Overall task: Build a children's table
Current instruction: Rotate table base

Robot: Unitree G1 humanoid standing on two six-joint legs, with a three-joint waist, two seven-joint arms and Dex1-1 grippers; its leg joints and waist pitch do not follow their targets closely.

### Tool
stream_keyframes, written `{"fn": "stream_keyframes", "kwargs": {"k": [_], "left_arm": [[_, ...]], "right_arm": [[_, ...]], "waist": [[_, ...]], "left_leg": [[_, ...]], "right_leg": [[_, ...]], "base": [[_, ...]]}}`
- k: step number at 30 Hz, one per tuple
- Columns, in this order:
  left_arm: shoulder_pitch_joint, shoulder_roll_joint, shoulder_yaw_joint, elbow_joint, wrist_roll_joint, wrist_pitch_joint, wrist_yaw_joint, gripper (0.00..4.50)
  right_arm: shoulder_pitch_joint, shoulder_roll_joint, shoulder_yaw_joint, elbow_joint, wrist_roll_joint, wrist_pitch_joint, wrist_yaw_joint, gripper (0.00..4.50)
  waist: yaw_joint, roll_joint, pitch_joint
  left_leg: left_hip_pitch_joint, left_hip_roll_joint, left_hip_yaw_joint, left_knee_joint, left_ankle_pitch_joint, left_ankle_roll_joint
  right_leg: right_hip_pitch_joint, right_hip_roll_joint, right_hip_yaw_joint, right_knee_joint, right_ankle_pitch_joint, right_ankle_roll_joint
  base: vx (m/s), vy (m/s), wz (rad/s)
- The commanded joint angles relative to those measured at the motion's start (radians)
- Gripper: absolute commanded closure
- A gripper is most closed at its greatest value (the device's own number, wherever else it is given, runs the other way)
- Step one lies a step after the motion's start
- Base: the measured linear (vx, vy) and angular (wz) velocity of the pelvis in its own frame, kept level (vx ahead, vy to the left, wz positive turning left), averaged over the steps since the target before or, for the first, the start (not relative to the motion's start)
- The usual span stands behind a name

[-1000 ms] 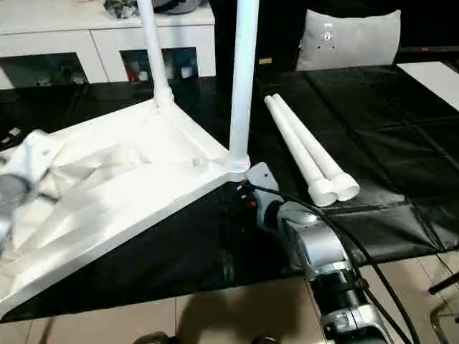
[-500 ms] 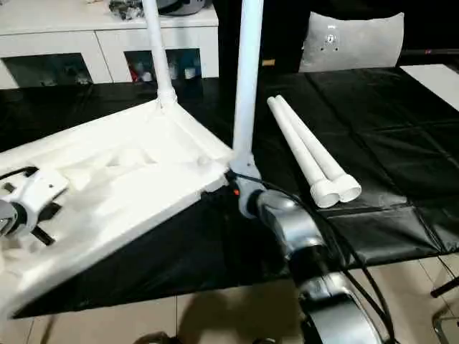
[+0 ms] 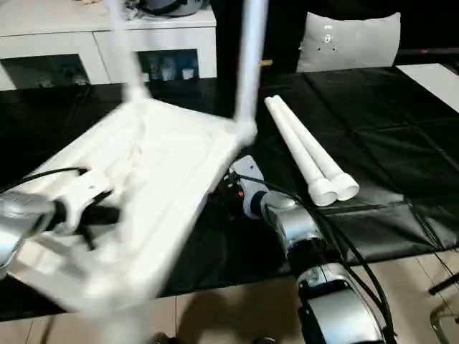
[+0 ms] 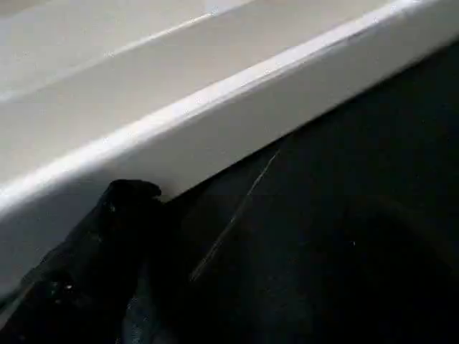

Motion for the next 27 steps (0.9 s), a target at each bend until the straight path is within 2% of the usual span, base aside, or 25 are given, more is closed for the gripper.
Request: {"fn": "stream_keyframes", "kwargs": {"k": [1, 5, 6, 8, 10, 11, 13, 14, 15, 16, 17, 18, 22, 23, 24, 26, 27], "left_arm": [[-0.047, -0.038, -0.029, 0.030, -0.008, -0.056, 0.004, 4.47], [-0.139, -0.140, -0.027, 0.183, 0.037, -0.131, 0.137, 4.47], [-0.161, -0.161, -0.029, 0.226, 0.054, -0.155, 0.177, 4.47], [-0.184, -0.184, -0.032, 0.274, 0.070, -0.181, 0.223, 4.47], [-0.221, -0.215, -0.037, 0.352, 0.091, -0.219, 0.282, 4.47], [-0.238, -0.236, -0.040, 0.392, 0.101, -0.238, 0.316, 4.47], [-0.262, -0.279, -0.043, 0.463, 0.110, -0.270, 0.368, 4.47], [-0.275, -0.310, -0.042, 0.511, 0.119, -0.304, 0.408, 4.47], [-0.283, -0.341, -0.036, 0.551, 0.121, -0.345, 0.443, 4.47], [-0.283, -0.341, -0.036, 0.551, 0.121, -0.345, 0.443, 4.47], [-0.287, -0.359, -0.028, 0.574, 0.123, -0.387, 0.480, 4.47], [-0.290, -0.388, -0.007, 0.597, 0.112, -0.439, 0.519, 4.47], [-0.291, -0.435, 0.053, 0.598, 0.056, -0.508, 0.540, 4.47], [-0.286, -0.441, 0.072, 0.578, 0.040, -0.519, 0.547, 4.47], [-0.274, -0.438, 0.079, 0.544, 0.027, -0.521, 0.539, 4.47], [-0.261, -0.433, 0.079, 0.509, 0.020, -0.519, 0.525, 4.47], [-0.240, -0.425, 0.077, 0.455, -0.011, -0.492, 0.460, 4.47]], "right_arm": [[-0.033, 0.033, 0.013, 0.002, 0.010, -0.031, 0.014, 0.00], [-0.050, 0.023, -0.004, 0.033, -0.008, -0.060, -0.007, 0.00], [-0.052, 0.018, -0.007, 0.036, -0.013, -0.066, -0.016, 0.00], [-0.052, 0.011, -0.010, 0.038, -0.018, -0.075, -0.028, 0.00], [-0.055, -0.002, -0.017, 0.046, -0.024, -0.093, -0.044, 0.00], [-0.055, -0.013, -0.025, 0.045, -0.024, -0.101, -0.054, 0.00], [-0.057, -0.034, -0.052, 0.039, -0.015, -0.108, -0.075, 0.00], [-0.059, -0.048, -0.074, 0.028, -0.008, -0.112, -0.087, 0.00], [-0.061, -0.062, -0.098, 0.009, 0.002, -0.108, -0.098, 0.00], [-0.061, -0.062, -0.098, 0.009, 0.002, -0.108, -0.098, 0.00], [-0.063, -0.070, -0.112, -0.004, 0.007, -0.104, -0.108, 0.00], [-0.058, -0.083, -0.132, -0.044, 0.017, -0.085, -0.120, 0.00], [-0.034, -0.113, -0.162, -0.148, 0.033, -0.028, -0.148, 0.00], [-0.027, -0.123, -0.176, -0.180, 0.036, 0.010, -0.166, 0.00], [-0.025, -0.137, -0.182, -0.206, 0.026, 0.059, -0.185, 0.00], [-0.026, -0.147, -0.183, -0.219, 0.017, 0.094, -0.196, 0.00], [-0.031, -0.160, -0.180, -0.224, 0.008, 0.128, -0.193, 0.00]], "waist": [[-0.003, 0.009, -0.070], [-0.008, 0.008, -0.072], [-0.007, 0.008, -0.072], [-0.006, 0.005, -0.072], [-0.004, 0.005, -0.073], [-0.004, 0.003, -0.073], [0.000, 0.000, -0.073], [0.005, 0.005, -0.074], [0.009, 0.005, -0.075], [0.012, 0.003, -0.076], [0.015, 0.003, -0.078], [0.015, 0.001, -0.080], [0.024, -0.005, -0.084], [0.023, -0.010, -0.083], [0.025, -0.007, -0.084], [0.024, -0.008, -0.082], [0.024, -0.006, -0.081]], "left_leg": [[0.021, 0.045, -0.021, -0.086, -0.337, -0.013], [0.020, 0.045, -0.021, -0.083, -0.319, -0.009], [0.024, 0.044, -0.019, -0.081, -0.318, -0.004], [0.020, 0.045, -0.020, -0.082, -0.316, 0.000], [0.023, 0.045, -0.020, -0.080, -0.319, 0.001], [0.020, 0.045, -0.021, -0.080, -0.318, 0.003], [0.020, 0.043, -0.018, -0.077, -0.305, 0.013], [0.021, 0.044, -0.019, -0.076, -0.300, 0.014], [0.022, 0.043, -0.017, -0.074, -0.293, 0.019], [0.022, 0.043, -0.017, -0.074, -0.292, 0.021], [0.019, 0.045, -0.018, -0.075, -0.277, 0.025], [0.016, 0.046, -0.018, -0.075, -0.263, 0.031], [0.015, 0.045, -0.016, -0.068, -0.204, 0.061], [0.013, 0.045, -0.015, -0.069, -0.197, 0.067], [0.013, 0.046, -0.016, -0.068, -0.182, 0.071], [0.012, 0.046, -0.015, -0.068, -0.183, 0.073], [0.013, 0.047, -0.016, -0.069, -0.192, 0.067]], "right_leg": [[0.046, -0.062, 0.052, -0.056, -0.299, -0.197], [0.051, -0.063, 0.051, -0.055, -0.290, -0.200], [0.047, -0.060, 0.050, -0.058, -0.293, -0.201], [0.050, -0.061, 0.050, -0.058, -0.296, -0.194], [0.049, -0.062, 0.049, -0.061, -0.312, -0.186], [0.052, -0.064, 0.049, -0.060, -0.317, -0.184], [0.051, -0.062, 0.048, -0.065, -0.326, -0.177], [0.051, -0.064, 0.048, -0.065, -0.324, -0.177], [0.049, -0.062, 0.047, -0.068, -0.321, -0.174], [0.050, -0.062, 0.047, -0.068, -0.314, -0.173], [0.053, -0.064, 0.047, -0.062, -0.290, -0.179], [0.055, -0.061, 0.045, -0.060, -0.260, -0.183], [0.058, -0.063, 0.044, -0.054, -0.207, -0.196], [0.059, -0.062, 0.044, -0.055, -0.206, -0.197], [0.059, -0.063, 0.044, -0.052, -0.195, -0.204], [0.058, -0.063, 0.043, -0.053, -0.211, -0.205], [0.060, -0.066, 0.043, -0.054, -0.233, -0.205]], "base": [[0.000, 0.000, 0.00], [0.000, 0.000, 0.00], [0.000, 0.000, 0.00], [0.000, 0.000, 0.00], [0.000, 0.000, 0.00], [0.000, 0.000, 0.00], [0.000, 0.000, 0.00], [0.000, 0.000, 0.00], [0.000, 0.000, 0.00], [0.000, 0.000, 0.00], [0.000, 0.000, 0.00], [0.000, 0.000, 0.00], [0.000, 0.000, 0.00], [0.000, 0.000, 0.00], [0.000, 0.000, 0.00], [0.000, 0.000, 0.00], [0.000, 0.000, 0.00]]}}
